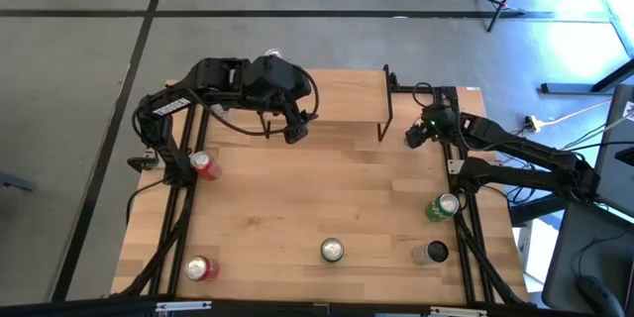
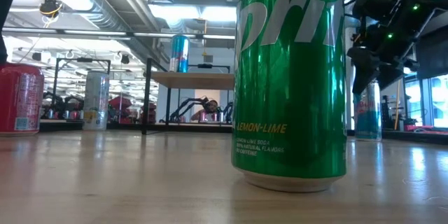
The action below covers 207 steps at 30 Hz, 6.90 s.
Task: Place canned beverage on shelf
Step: Put the blue soda can on the shelf aligned with the other blue soda can, then put the left green soda can on the shelf
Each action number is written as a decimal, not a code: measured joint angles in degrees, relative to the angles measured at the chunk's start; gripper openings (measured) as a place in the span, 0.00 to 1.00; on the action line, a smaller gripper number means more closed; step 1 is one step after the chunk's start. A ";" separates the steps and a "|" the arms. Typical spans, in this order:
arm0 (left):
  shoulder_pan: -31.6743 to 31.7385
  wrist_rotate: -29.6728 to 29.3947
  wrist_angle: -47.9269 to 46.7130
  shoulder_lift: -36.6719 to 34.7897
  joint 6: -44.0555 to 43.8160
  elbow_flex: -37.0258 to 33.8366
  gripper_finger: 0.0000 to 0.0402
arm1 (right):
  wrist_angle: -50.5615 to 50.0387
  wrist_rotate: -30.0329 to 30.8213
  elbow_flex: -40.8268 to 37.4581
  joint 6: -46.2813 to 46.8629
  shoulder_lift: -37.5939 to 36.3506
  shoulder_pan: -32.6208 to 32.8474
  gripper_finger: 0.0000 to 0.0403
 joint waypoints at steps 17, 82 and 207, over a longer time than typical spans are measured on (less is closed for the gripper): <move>-1.89 -1.05 -0.22 0.00 -1.40 0.00 0.68 | -2.73 -3.85 2.44 -1.80 4.34 0.01 0.48; -9.96 8.02 30.22 -32.67 -11.26 -66.88 0.69 | 19.52 -15.03 46.24 -17.97 61.33 33.00 0.81; 30.58 11.46 13.96 -15.88 6.88 -38.27 0.75 | -12.24 -1.91 52.20 -14.93 29.01 33.00 0.93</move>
